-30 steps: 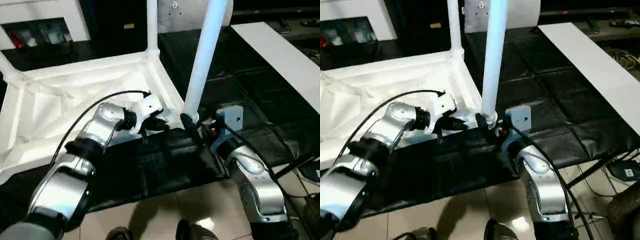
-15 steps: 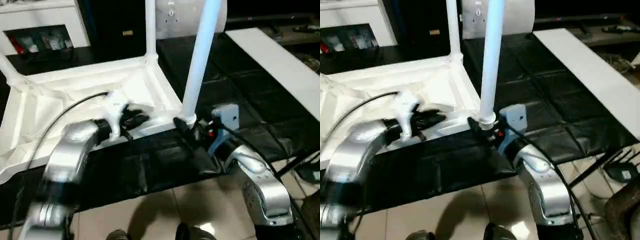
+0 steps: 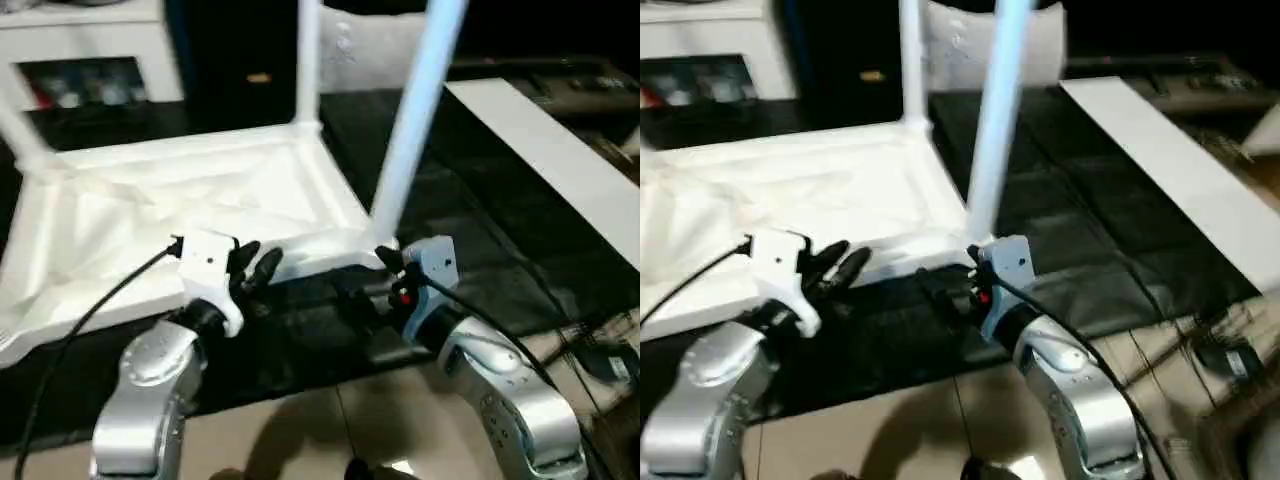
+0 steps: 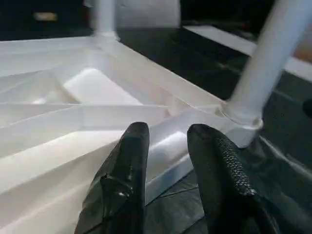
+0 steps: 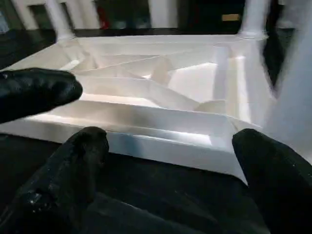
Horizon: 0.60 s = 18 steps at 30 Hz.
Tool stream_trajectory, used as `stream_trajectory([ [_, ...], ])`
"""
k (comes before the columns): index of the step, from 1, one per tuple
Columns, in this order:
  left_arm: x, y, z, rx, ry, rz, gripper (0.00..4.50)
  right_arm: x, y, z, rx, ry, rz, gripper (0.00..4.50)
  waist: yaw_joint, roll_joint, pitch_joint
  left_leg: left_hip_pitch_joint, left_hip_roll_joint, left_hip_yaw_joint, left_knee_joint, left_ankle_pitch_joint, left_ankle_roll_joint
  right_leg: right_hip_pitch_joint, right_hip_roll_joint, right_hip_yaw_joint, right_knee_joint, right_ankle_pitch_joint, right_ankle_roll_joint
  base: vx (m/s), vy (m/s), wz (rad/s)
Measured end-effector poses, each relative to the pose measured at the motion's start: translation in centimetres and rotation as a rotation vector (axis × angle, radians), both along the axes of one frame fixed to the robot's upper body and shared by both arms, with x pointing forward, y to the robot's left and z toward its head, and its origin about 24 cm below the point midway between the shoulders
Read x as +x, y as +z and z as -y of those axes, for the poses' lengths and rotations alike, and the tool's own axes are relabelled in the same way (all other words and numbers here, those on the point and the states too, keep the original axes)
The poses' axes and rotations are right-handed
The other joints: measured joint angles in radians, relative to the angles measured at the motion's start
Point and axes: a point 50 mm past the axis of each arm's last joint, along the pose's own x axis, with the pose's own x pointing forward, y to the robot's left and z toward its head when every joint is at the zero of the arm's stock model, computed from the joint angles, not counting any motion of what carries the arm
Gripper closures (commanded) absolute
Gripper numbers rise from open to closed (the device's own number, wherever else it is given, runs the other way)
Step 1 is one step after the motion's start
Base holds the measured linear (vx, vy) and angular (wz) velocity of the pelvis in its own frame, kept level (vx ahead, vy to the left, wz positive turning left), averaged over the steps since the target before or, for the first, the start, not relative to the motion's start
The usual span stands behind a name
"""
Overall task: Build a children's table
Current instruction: Rotate leg to tighten
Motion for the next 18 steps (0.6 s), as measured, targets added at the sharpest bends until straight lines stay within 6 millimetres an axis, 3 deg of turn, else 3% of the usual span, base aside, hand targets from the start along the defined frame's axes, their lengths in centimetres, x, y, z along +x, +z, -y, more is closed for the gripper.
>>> stream_trajectory([
  [1, 0.0, 0.0, 0.0, 0.003, 0.008, -0.004, 2.94, 0.0, 0.0, 0.0, -0.002, 0.003, 0.002, 0.00, -0.001, 0.001, 0.000, 0.004, -0.006, -0.005, 0.001, -0.001, 0.000, 0.008, -0.004, -0.010, 0.006, -0.014, 0.000, 0.036, -0.030, 0.62],
  [2, 0.0, 0.0, 0.0, 0.005, 0.016, -0.004, 2.94, 0.0, 0.0, 0.0, -0.003, 0.008, 0.005, 0.00, -0.005, 0.003, 0.001, 0.009, -0.001, -0.006, 0.008, -0.008, 0.006, 0.020, -0.014, -0.037, 0.007, -0.019, 0.000, 0.040, -0.021, 0.58],
  [3, 0.1, 0.0, -0.1, 0.012, 0.032, -0.004, 2.94, 0.0, 0.1, -0.1, -0.004, 0.017, 0.011, 0.00, -0.008, 0.015, 0.005, 0.006, 0.012, -0.007, 0.022, -0.026, 0.012, 0.044, -0.024, -0.076, 0.007, -0.032, -0.001, 0.040, -0.021, 0.58],
  [4, 0.2, 0.0, -0.2, 0.019, 0.040, -0.001, 2.94, 0.0, 0.2, -0.2, -0.002, 0.019, 0.017, 0.00, 0.005, 0.034, 0.010, -0.001, 0.015, -0.009, 0.021, -0.030, 0.010, 0.051, -0.018, -0.065, 0.056, -0.073, 0.003, 0.027, -0.029, 0.50],
  [5, 0.5, 0.4, 0.0, 0.028, 0.035, 0.013, 2.94, -0.1, 0.1, 0.1, -0.004, 0.009, 0.020, 0.00, 0.010, 0.019, 0.006, -0.007, 0.005, -0.009, 0.035, -0.030, 0.010, 0.067, -0.011, -0.002, 0.135, -0.158, 0.012, 0.068, -0.083, 0.82],
  [6, 0.7, 1.0, 0.3, 0.025, 0.033, 0.040, 2.94, 0.2, 0.1, 0.2, -0.012, 0.007, 0.024, 0.00, 0.021, -0.017, 0.000, -0.006, 0.001, 0.010, 0.078, -0.032, 0.016, 0.060, -0.004, 0.064, 0.200, -0.223, 0.032, 0.166, -0.110, 1.23],
  [7, 0.4, 0.7, 0.3, 0.018, 0.040, 0.028, 2.94, 0.3, -0.1, 0.3, -0.017, 0.002, 0.022, 0.00, 0.027, -0.009, 0.002, -0.006, 0.007, 0.026, 0.155, -0.066, 0.056, 0.062, -0.010, 0.065, 0.221, -0.245, 0.032, 0.155, -0.099, 0.98],
  [8, 0.1, 0.0, 0.1, 0.022, 0.051, -0.001, 2.94, 0.4, -0.2, 0.4, -0.023, -0.001, 0.021, 0.00, 0.047, 0.009, 0.005, 0.021, -0.006, 0.030, 0.209, -0.102, 0.084, 0.080, 0.006, 0.098, 0.223, -0.254, 0.036, 0.178, 0.008, 0.42],
  [9, 0.1, -0.1, 0.1, 0.025, 0.056, -0.008, 2.94, 0.3, -0.4, 0.5, -0.030, -0.002, 0.021, 0.00, 0.055, 0.016, 0.006, 0.046, -0.022, 0.034, 0.194, -0.130, 0.090, 0.099, 0.010, 0.110, 0.211, -0.257, 0.041, 0.079, 0.035, 0.01],
  [10, 0.2, 0.1, 0.2, 0.026, 0.055, -0.002, 2.94, 0.2, -0.6, 0.7, -0.046, -0.004, 0.018, 0.00, 0.062, 0.022, 0.005, 0.068, -0.025, 0.041, 0.151, -0.151, 0.062, 0.111, 0.023, 0.121, 0.190, -0.257, 0.041, 0.177, 0.054, 0.23],
  [11, 0.3, 0.2, 0.2, 0.027, 0.057, 0.000, 2.94, 0.1, -0.8, 0.9, -0.058, 0.000, 0.011, 0.00, 0.063, 0.019, 0.001, 0.092, -0.026, 0.057, 0.112, -0.145, 0.050, 0.123, 0.031, 0.135, 0.155, -0.255, 0.035, 0.137, 0.033, 0.35],
  [12, 0.2, 0.1, 0.1, 0.032, 0.072, -0.003, 2.94, 0.2, -0.7, 0.6, -0.055, 0.017, 0.019, 0.00, 0.056, 0.015, -0.007, 0.104, -0.031, 0.056, 0.083, -0.137, 0.052, 0.117, 0.042, 0.145, 0.150, -0.264, -0.019, 0.137, 0.033, 0.35],
  [13, 0.1, -0.1, -0.6, 0.048, 0.108, -0.009, 2.94, 0.2, -0.3, 0.1, -0.045, 0.039, 0.038, 0.00, 0.038, 0.005, -0.018, 0.107, -0.038, 0.056, 0.068, -0.132, 0.063, 0.096, 0.041, 0.144, 0.177, -0.268, -0.024, 0.151, 0.044, 0.09],
  [14, 0.1, -0.2, -1.2, 0.057, 0.144, -0.013, 2.94, 0.2, 0.1, -0.1, -0.040, 0.055, 0.062, 0.00, 0.009, -0.001, -0.034, 0.108, -0.040, 0.055, 0.062, -0.137, 0.069, 0.046, 0.041, 0.142, 0.230, -0.252, 0.009, 0.217, 0.050, 0.00],
  [15, 0.1, -0.2, -1.2, 0.057, 0.151, -0.013, 2.94, 0.2, 0.0, 0.0, -0.044, 0.059, 0.065, 0.00, -0.009, -0.007, -0.047, 0.107, -0.042, 0.060, 0.060, -0.141, 0.072, -0.001, 0.036, 0.145, 0.240, -0.231, 0.040, 0.217, 0.050, 0.00],
  [16, 0.1, 0.0, -1.2, 0.057, 0.154, -0.008, 2.94, 0.2, 0.0, 0.1, -0.051, 0.062, 0.068, 0.00, -0.028, -0.024, -0.062, 0.105, -0.052, 0.064, 0.059, -0.147, 0.074, -0.048, 0.021, 0.150, 0.220, -0.195, 0.054, 0.199, 0.026, 0.01],
  [17, 0.0, 0.2, -1.2, 0.057, 0.159, 0.001, 2.94, 0.2, 0.1, 0.3, -0.062, 0.067, 0.076, 0.00, -0.047, -0.065, -0.077, 0.101, -0.082, 0.074, 0.070, -0.157, 0.078, -0.089, -0.008, 0.174, 0.128, -0.100, 0.041, 0.000, 0.000, 0.00],
  [18, -0.1, 0.1, -1.3, 0.058, 0.162, -0.002, 2.94, 0.2, 0.0, 0.8, -0.073, 0.059, 0.078, 0.00, -0.058, -0.089, -0.081, 0.093, -0.099, 0.072, 0.096, -0.174, 0.080, -0.092, -0.015, 0.205, 0.144, -0.058, 0.064, 0.000, 0.000, 0.00],
])
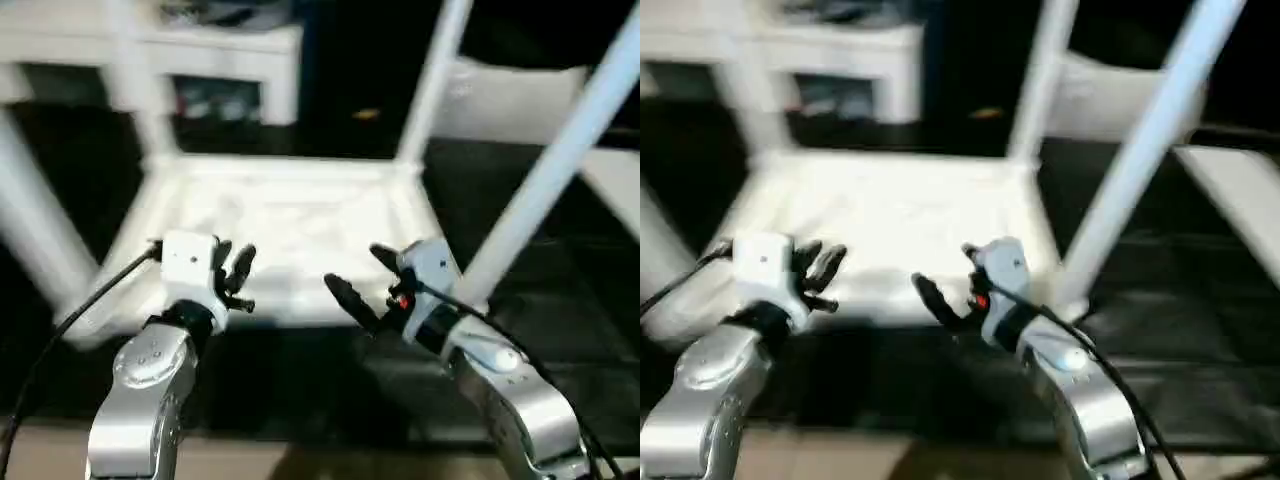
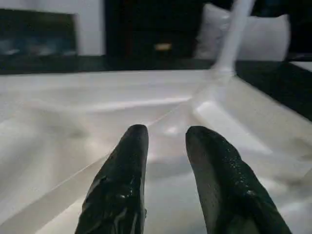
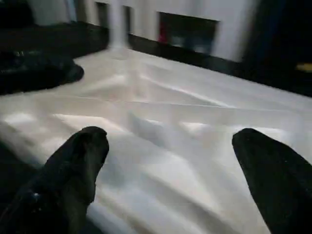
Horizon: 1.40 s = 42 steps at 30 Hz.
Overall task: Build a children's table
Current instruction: Rotate leg to tighten
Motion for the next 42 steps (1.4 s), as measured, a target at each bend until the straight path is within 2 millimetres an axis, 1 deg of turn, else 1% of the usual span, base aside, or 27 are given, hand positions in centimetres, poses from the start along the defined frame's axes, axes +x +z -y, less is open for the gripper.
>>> stream_trajectory([
  [1, -0.3, -0.4, 0.5, -0.010, -0.018, -0.020, 2.76, 0.0, -0.4, 0.6, -0.012, -0.016, -0.017, 0.00, 0.005, 0.009, 0.005, -0.006, 0.000, -0.024, 0.025, -0.004, 0.029, 0.012, 0.009, 0.007, -0.003, -0.008, -0.003, 0.000, 0.000, 0.00],
  [2, -0.9, -1.0, 0.6, -0.019, -0.025, -0.047, 2.66, 0.1, -0.7, 1.0, -0.022, -0.030, -0.030, 0.00, 0.015, 0.018, 0.004, -0.026, 0.003, -0.052, 0.037, 0.024, 0.044, 0.020, 0.018, 0.012, -0.022, -0.002, -0.007, 0.117, -0.026, 0.04],
  [3, -1.3, -1.2, 0.3, -0.027, -0.027, -0.057, 2.60, 0.1, -0.7, 1.1, -0.023, -0.033, -0.033, 0.00, 0.021, 0.020, 0.004, -0.037, 0.010, -0.061, 0.015, 0.043, 0.023, 0.027, 0.025, 0.012, -0.037, 0.003, -0.006, 0.117, -0.026, 0.04],
  [4, -1.6, -1.1, 0.1, -0.041, -0.031, -0.052, 2.53, 0.1, -0.7, 1.2, -0.026, -0.032, -0.033, 0.00, 0.033, 0.023, 0.003, -0.044, 0.015, -0.065, -0.010, 0.051, 0.004, 0.032, 0.038, 0.011, -0.045, 0.004, -0.006, 0.000, 0.000, 0.00],
  [5, -2.0, -0.9, -0.2, -0.060, -0.041, -0.041, 2.53, 0.0, -0.6, 1.2, -0.028, -0.031, -0.029, 0.00, 0.044, 0.030, 0.002, -0.046, 0.032, -0.068, -0.019, 0.039, -0.023, 0.035, 0.055, 0.008, -0.055, 0.009, -0.014, -0.001, -0.021, 0.18],
  [6, -2.3, -0.7, -0.3, -0.076, -0.066, -0.035, 2.40, -0.1, -0.4, 0.9, -0.022, -0.022, -0.027, 0.00, 0.052, 0.035, 0.005, -0.050, 0.050, -0.071, -0.028, 0.040, -0.061, 0.035, 0.064, -0.001, -0.065, 0.017, -0.028, -0.001, -0.021, 0.18],
  [7, -2.8, -0.8, -0.6, -0.086, -0.091, -0.045, 2.40, -0.2, -0.3, 0.4, -0.011, -0.007, -0.027, 0.00, 0.059, 0.034, 0.004, -0.047, 0.054, -0.068, -0.027, 0.041, -0.061, 0.035, 0.067, -0.005, -0.067, 0.018, -0.045, 0.054, -0.006, 0.12],
  [8, -3.4, -0.9, -0.8, -0.096, -0.132, -0.063, 2.18, -0.3, -0.2, 0.1, 0.004, 0.002, -0.025, 0.00, 0.062, 0.037, 0.006, -0.047, 0.054, -0.070, -0.027, 0.042, -0.060, 0.038, 0.067, -0.006, -0.071, 0.014, -0.051, 0.000, 0.000, 0.00],
  [9, -3.9, -1.1, -0.8, -0.109, -0.189, -0.088, 2.14, -0.5, -0.1, 0.2, 0.007, 0.003, -0.023, 0.00, 0.065, 0.038, 0.009, -0.047, 0.051, -0.069, -0.028, 0.044, -0.059, 0.045, 0.062, -0.006, -0.078, 0.013, -0.051, 0.000, 0.000, 0.00],
  [10, -4.1, -1.1, -0.8, -0.111, -0.233, -0.096, 2.08, -0.5, -0.1, 0.3, 0.004, 0.000, -0.023, 0.00, 0.065, 0.042, 0.013, -0.045, 0.050, -0.068, -0.029, 0.046, -0.058, 0.049, 0.060, -0.005, -0.082, 0.013, -0.048, -0.088, 0.015, 0.07],
  [11, -4.2, -0.9, -0.7, -0.100, -0.295, -0.101, 1.95, -0.5, -0.2, 0.6, -0.006, -0.008, -0.025, 0.00, 0.063, 0.042, 0.015, -0.039, 0.050, -0.065, -0.031, 0.045, -0.052, 0.054, 0.056, -0.006, -0.082, 0.014, -0.043, -0.105, 0.002, 0.02],
  [12, -4.4, -0.9, -0.7, -0.089, -0.334, -0.110, 1.95, -0.5, -0.3, 0.7, -0.012, -0.016, -0.031, 0.00, 0.060, 0.044, 0.019, -0.033, 0.051, -0.061, -0.033, 0.046, -0.052, 0.059, 0.055, -0.006, -0.082, 0.011, -0.039, -0.105, 0.002, 0.02],
  [13, -4.5, -0.9, -0.7, -0.070, -0.382, -0.126, 1.82, -0.5, -0.4, 0.8, -0.017, -0.028, -0.039, 0.00, 0.056, 0.045, 0.020, -0.030, 0.053, -0.059, -0.034, 0.047, -0.056, 0.060, 0.055, -0.006, -0.082, 0.009, -0.034, -0.080, -0.013, 0.00],
  [15, -4.8, -1.0, -1.1, -0.017, -0.468, -0.173, 1.65, -0.4, -0.7, 1.3, -0.036, -0.071, -0.051, 0.00, 0.041, 0.047, 0.021, -0.030, 0.058, -0.054, -0.036, 0.054, -0.064, 0.060, 0.055, -0.007, -0.080, 0.012, -0.027, -0.071, -0.028, 0.01],
  [17, -5.0, -1.2, -1.5, 0.019, -0.513, -0.213, 1.50, -0.1, -1.1, 1.9, -0.047, -0.117, -0.063, 0.00, 0.034, 0.048, 0.022, -0.030, 0.063, -0.051, -0.038, 0.060, -0.068, 0.059, 0.056, -0.008, -0.079, 0.016, -0.026, -0.061, -0.041, 0.03],
  [20, -5.4, -2.1, -2.9, 0.112, -0.578, -0.373, 1.30, 1.3, -0.6, 2.8, -0.025, -0.197, -0.063, 0.00, 0.015, 0.050, 0.023, -0.030, 0.064, -0.049, -0.039, 0.068, -0.074, 0.054, 0.056, -0.008, -0.070, 0.017, -0.026, -0.019, -0.013, 0.01],
  [22, -5.6, -2.5, -3.4, 0.110, -0.586, -0.426, 1.14, 1.6, -0.2, 3.2, -0.015, -0.223, -0.058, 0.00, 0.013, 0.053, 0.025, -0.031, 0.065, -0.049, -0.039, 0.069, -0.075, 0.054, 0.056, -0.008, -0.068, 0.017, -0.026, 0.000, 0.000, 0.00],
  [25, -6.0, -2.7, -3.7, 0.105, -0.614, -0.492, 0.90, 2.2, -0.2, 4.2, -0.011, -0.271, -0.073, 0.00, 0.017, 0.056, 0.027, -0.032, 0.066, -0.049, -0.040, 0.072, -0.077, 0.053, 0.056, -0.008, -0.064, 0.018, -0.027, 0.000, 0.000, 0.00],
  [28, -6.0, -3.1, -4.3, 0.130, -0.589, -0.541, 0.70, 3.1, -0.2, 6.1, -0.039, -0.337, -0.072, 0.00, 0.028, 0.056, 0.027, -0.034, 0.067, -0.049, -0.043, 0.074, -0.076, 0.053, 0.056, -0.008, -0.064, 0.018, -0.028, 0.000, 0.000, 0.00],
  [29, -5.8, -3.4, -4.5, 0.143, -0.561, -0.550, 0.70, 3.5, -0.2, 7.1, -0.048, -0.381, -0.067, 0.00, 0.033, 0.057, 0.027, -0.035, 0.067, -0.048, -0.043, 0.074, -0.076, 0.053, 0.056, -0.008, -0.065, 0.020, -0.032, 0.000, 0.000, 0.00],
  [30, -5.4, -3.9, -4.6, 0.154, -0.519, -0.555, 0.54, 3.9, -0.2, 8.6, -0.059, -0.444, -0.064, 0.00, 0.040, 0.058, 0.028, -0.037, 0.066, -0.048, -0.043, 0.074, -0.075, 0.053, 0.055, -0.008, -0.066, 0.021, -0.034, 0.000, 0.000, 0.00],
  [31, -5.1, -4.2, -4.8, 0.162, -0.489, -0.556, 0.48, 4.2, -0.1, 9.6, -0.067, -0.490, -0.057, 0.00, 0.043, 0.057, 0.028, -0.038, 0.066, -0.048, -0.043, 0.075, -0.075, 0.053, 0.054, -0.008, -0.066, 0.021, -0.034, 0.000, 0.000, 0.00],
  [32, -4.8, -4.5, -4.4, 0.159, -0.485, -0.554, 0.40, 4.5, 0.1, 10.9, -0.095, -0.531, -0.045, 0.00, 0.048, 0.058, 0.028, -0.040, 0.066, -0.048, -0.043, 0.075, -0.074, 0.053, 0.054, -0.008, -0.067, 0.021, -0.034, 0.000, 0.000, 0.00],
  [35, -4.0, -4.8, -3.8, 0.179, -0.465, -0.523, 0.12, 4.9, 0.7, 13.3, -0.130, -0.613, -0.022, 0.00, 0.057, 0.057, 0.028, -0.040, 0.067, -0.047, -0.043, 0.078, -0.069, 0.053, 0.054, -0.008, -0.068, 0.021, -0.034, 0.000, 0.000, 0.00],
  [36, -3.4, -4.9, -3.5, 0.193, -0.449, -0.503, 0.05, 5.0, 0.8, 14.0, -0.144, -0.627, -0.020, 0.00, 0.061, 0.058, 0.028, -0.040, 0.067, -0.047, -0.044, 0.079, -0.067, 0.052, 0.054, -0.008, -0.068, 0.021, -0.034, 0.000, 0.000, 0.00],
  [40, -1.8, -5.2, -3.7, 0.243, -0.360, -0.448, 0.05, 5.2, 0.8, 15.6, -0.164, -0.666, -0.021, 0.00, 0.066, 0.058, 0.029, -0.040, 0.069, -0.046, -0.047, 0.084, -0.069, 0.052, 0.055, -0.009, -0.067, 0.021, -0.034, 0.000, 0.000, 0.00],
  [42, -0.9, -5.0, -3.4, 0.244, -0.330, -0.393, 0.05, 5.5, 0.9, 16.5, -0.178, -0.692, -0.021, 0.00, 0.065, 0.058, 0.029, -0.043, 0.069, -0.045, -0.047, 0.086, -0.068, 0.049, 0.054, -0.009, -0.067, 0.021, -0.034, 0.000, 0.000, 0.00],
])
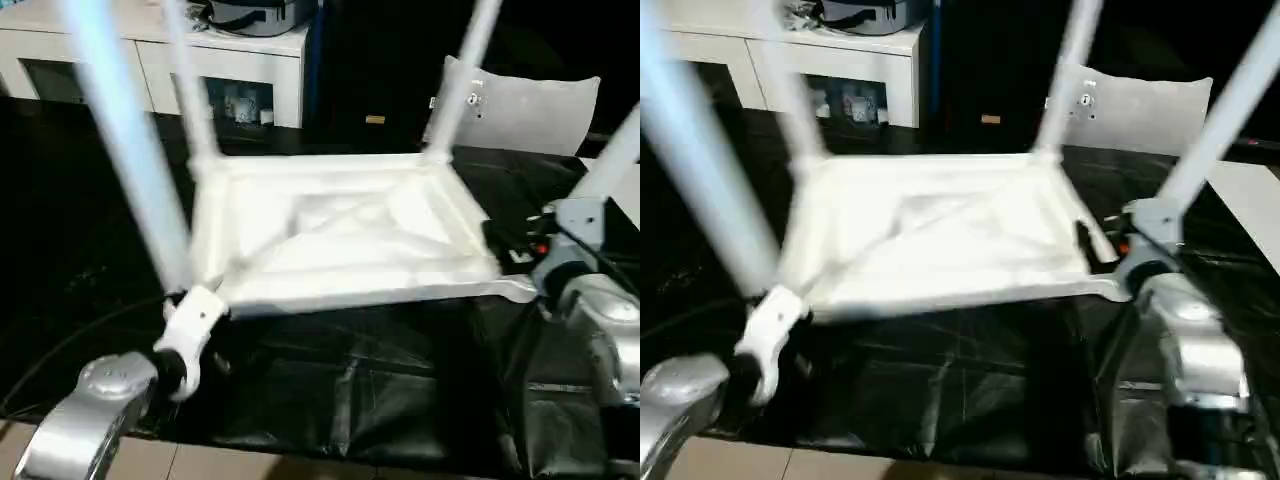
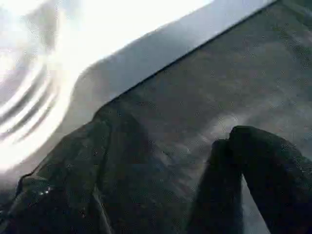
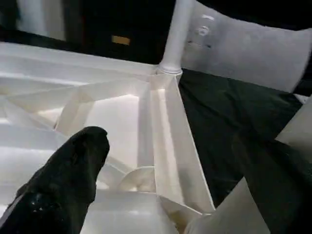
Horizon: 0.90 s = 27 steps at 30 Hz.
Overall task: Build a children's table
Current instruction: Rotate leg to tighten, then rotate table base
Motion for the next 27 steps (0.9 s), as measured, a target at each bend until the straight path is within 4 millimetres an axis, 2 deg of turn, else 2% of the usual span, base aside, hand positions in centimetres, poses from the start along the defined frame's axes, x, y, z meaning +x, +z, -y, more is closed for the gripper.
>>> stream_trajectory([
  [3, 0.5, 0.8, 0.1, -0.024, 0.040, 0.077, 0.05, 0.0, 0.4, 1.1, -0.017, -0.027, 0.018, 0.00, -0.002, 0.001, -0.001, -0.007, 0.001, 0.001, 0.000, 0.002, 0.001, -0.006, 0.000, 0.000, 0.000, 0.002, -0.002, 0.000, 0.000, 0.00],
  [7, -0.6, 1.4, 0.5, -0.107, 0.064, 0.134, 0.05, -0.1, 0.4, 0.6, -0.002, 0.007, 0.031, 0.00, -0.014, 0.001, -0.001, -0.007, 0.004, 0.004, -0.006, 0.002, 0.001, -0.009, 0.001, -0.001, -0.002, 0.002, -0.002, 0.000, 0.000, 0.00],
  [9, -1.7, 1.3, 0.7, -0.144, 0.110, 0.155, 0.05, -0.5, -0.1, -0.7, 0.025, 0.060, 0.033, 0.00, -0.026, 0.001, -0.001, -0.007, 0.006, 0.005, -0.007, 0.002, 0.001, -0.009, 0.003, -0.002, -0.004, 0.002, -0.002, 0.000, 0.000, 0.00],
  [12, -2.8, 1.3, -0.2, -0.146, 0.233, 0.196, 0.05, -1.2, -1.1, -3.2, 0.076, 0.167, 0.014, 0.00, -0.033, 0.001, -0.001, -0.007, 0.008, 0.005, -0.007, 0.002, 0.001, -0.009, 0.004, -0.003, -0.005, 0.002, -0.002, 0.000, 0.000, 0.00],
  [15, -3.4, 1.4, -1.4, -0.124, 0.340, 0.235, 0.05, -2.2, -2.4, -5.5, 0.115, 0.270, -0.039, 0.00, -0.033, 0.001, -0.001, -0.007, 0.009, 0.005, -0.007, 0.002, 0.000, -0.009, 0.005, -0.004, -0.006, -0.001, 0.003, 0.000, 0.000, 0.00],
  [18, -3.7, 2.0, -1.8, -0.123, 0.372, 0.275, 0.05, -2.9, -2.9, -6.7, 0.136, 0.325, -0.071, 0.00, -0.028, 0.001, 0.000, -0.008, 0.010, 0.006, -0.007, 0.000, -0.003, -0.006, 0.004, -0.004, -0.010, -0.001, 0.004, 0.000, 0.000, 0.00],
  [22, -2.2, 3.4, -1.8, -0.186, 0.346, 0.345, 0.05, -3.8, -3.8, -8.6, 0.193, 0.381, -0.127, 0.00, -0.026, -0.001, -0.001, -0.009, 0.010, 0.007, -0.007, 0.000, -0.003, -0.005, 0.003, -0.003, -0.013, -0.001, 0.003, 0.000, 0.000, 0.00],
  [27, 1.0, 4.3, -1.7, -0.273, 0.231, 0.358, 0.05, -4.9, -5.4, -10.3, 0.225, 0.413, -0.233, 0.00, -0.028, -0.004, 0.000, -0.011, 0.009, 0.010, -0.008, 0.003, 0.001, -0.007, 0.002, -0.003, -0.013, 0.004, -0.001, 0.000, 0.000, 0.00],
])
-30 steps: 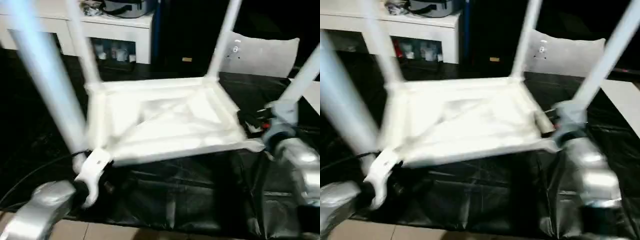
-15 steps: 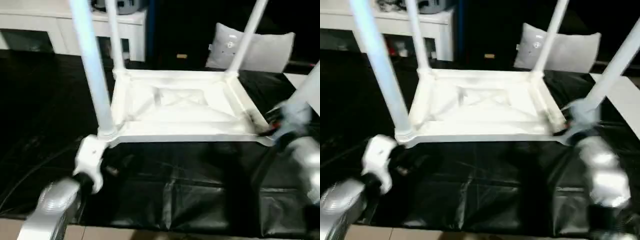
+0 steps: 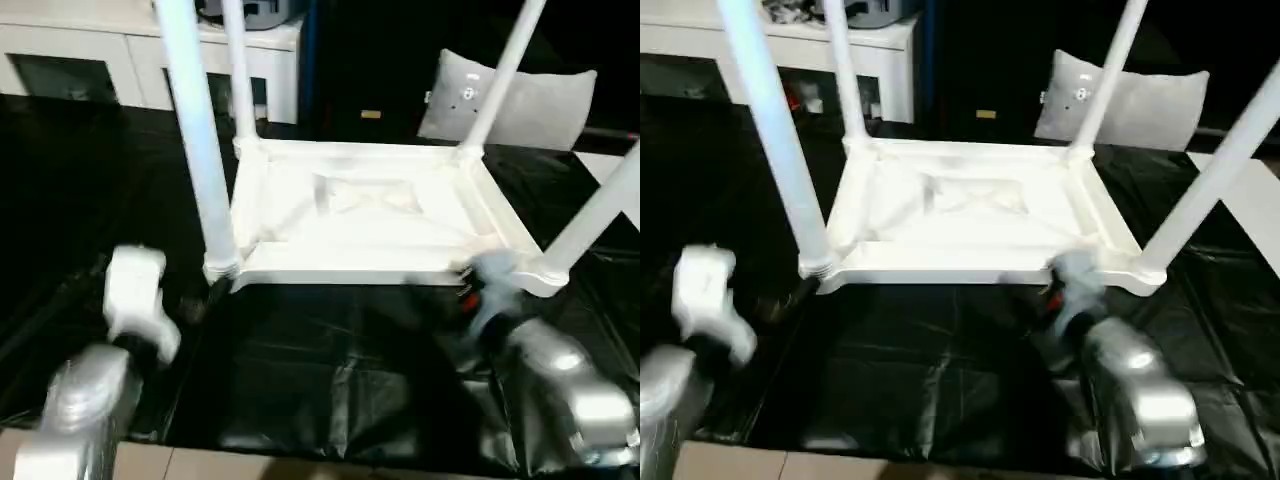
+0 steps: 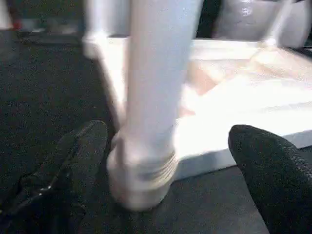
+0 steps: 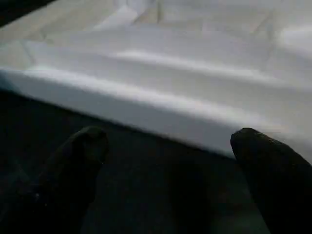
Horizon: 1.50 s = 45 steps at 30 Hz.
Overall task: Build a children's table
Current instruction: Rotate table base
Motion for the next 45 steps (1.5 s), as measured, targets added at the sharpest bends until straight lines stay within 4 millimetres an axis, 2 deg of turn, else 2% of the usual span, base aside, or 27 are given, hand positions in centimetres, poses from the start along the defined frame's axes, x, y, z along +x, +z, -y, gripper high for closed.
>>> stream_trajectory([
  [3, 2.5, 0.5, -1.2, 0.008, 0.010, 0.008, 0.05, -0.2, -0.6, -1.1, 0.004, 0.018, -0.045, 0.00, -0.003, -0.003, 0.001, 0.000, 0.001, 0.000, -0.003, 0.002, -0.002, -0.001, 0.001, 0.000, 0.000, 0.001, 0.001, 0.000, 0.000, 0.00],
  [8, 5.4, 0.8, -1.8, -0.010, -0.048, 0.009, 0.05, 0.1, -1.0, -2.1, 0.013, 0.009, -0.093, 0.00, 0.001, -0.006, 0.003, 0.002, 0.001, 0.001, -0.007, 0.005, -0.006, -0.001, 0.001, 0.000, -0.001, 0.002, 0.001, 0.000, 0.000, 0.00],
  [10, 6.5, 1.2, -1.5, -0.056, -0.128, 0.004, 0.05, 0.9, -1.4, -2.3, 0.001, -0.019, -0.112, 0.00, 0.002, -0.008, 0.004, 0.003, 0.001, 0.001, -0.008, 0.006, -0.008, -0.001, 0.001, 0.000, -0.001, 0.002, 0.000, 0.000, 0.000, 0.00],
  [13, 6.8, 1.8, -0.5, -0.117, -0.293, 0.020, 0.05, 1.5, -2.0, -2.1, -0.029, -0.057, -0.126, 0.00, 0.003, -0.007, 0.004, 0.004, 0.001, 0.003, -0.010, 0.008, -0.013, -0.002, 0.000, 0.000, -0.001, 0.002, -0.001, 0.000, 0.000, 0.00],
  [17, 5.6, 1.7, 0.0, -0.152, -0.579, -0.074, 0.05, 3.0, -2.5, -1.5, -0.046, -0.108, -0.129, 0.00, 0.002, -0.009, 0.003, 0.005, 0.001, 0.007, -0.014, 0.012, -0.018, -0.004, 0.000, 0.001, -0.001, 0.002, -0.001, 0.000, 0.000, 0.00],
  [23, 4.0, 1.5, 2.1, -0.234, -0.831, -0.174, 0.05, 3.9, -2.7, -1.8, -0.052, -0.103, -0.110, 0.00, 0.000, -0.011, 0.005, 0.006, 0.002, 0.011, -0.016, 0.012, -0.018, -0.005, -0.001, 0.002, 0.000, 0.005, -0.005, 0.000, 0.000, 0.00],
  [28, 1.7, 1.6, 3.6, -0.247, -0.957, -0.233, 0.05, 3.9, -3.0, -1.9, -0.053, -0.070, -0.101, 0.00, -0.016, -0.019, 0.004, 0.006, 0.005, 0.013, -0.018, 0.012, -0.018, -0.007, 0.001, 0.002, 0.001, 0.006, -0.007, 0.000, 0.000, 0.00],
  [35, -0.8, 1.1, 8.3, -0.314, -1.146, -0.242, 0.05, 4.0, -3.1, -2.4, -0.083, -0.041, -0.089, 0.00, -0.023, -0.026, 0.004, 0.005, 0.006, 0.014, -0.018, 0.013, -0.018, -0.008, 0.001, 0.002, 0.001, 0.006, -0.007, 0.000, 0.000, 0.00],
  [40, -1.6, 1.0, 11.1, -0.361, -1.219, -0.229, 0.05, 4.1, -3.0, -3.7, -0.083, 0.027, -0.067, 0.00, -0.022, -0.027, 0.004, 0.004, 0.007, 0.014, -0.020, 0.016, -0.014, -0.012, 0.002, 0.002, 0.002, 0.006, -0.007, 0.000, 0.000, 0.00],
  [45, -1.5, 1.2, 13.2, -0.365, -1.226, -0.188, 0.05, 4.3, -3.0, -4.2, -0.088, 0.048, -0.054, 0.00, -0.021, -0.030, 0.005, 0.003, 0.006, 0.014, -0.020, 0.017, -0.014, -0.013, 0.002, 0.002, 0.002, 0.006, -0.007, 0.000, 0.000, 0.00],
])
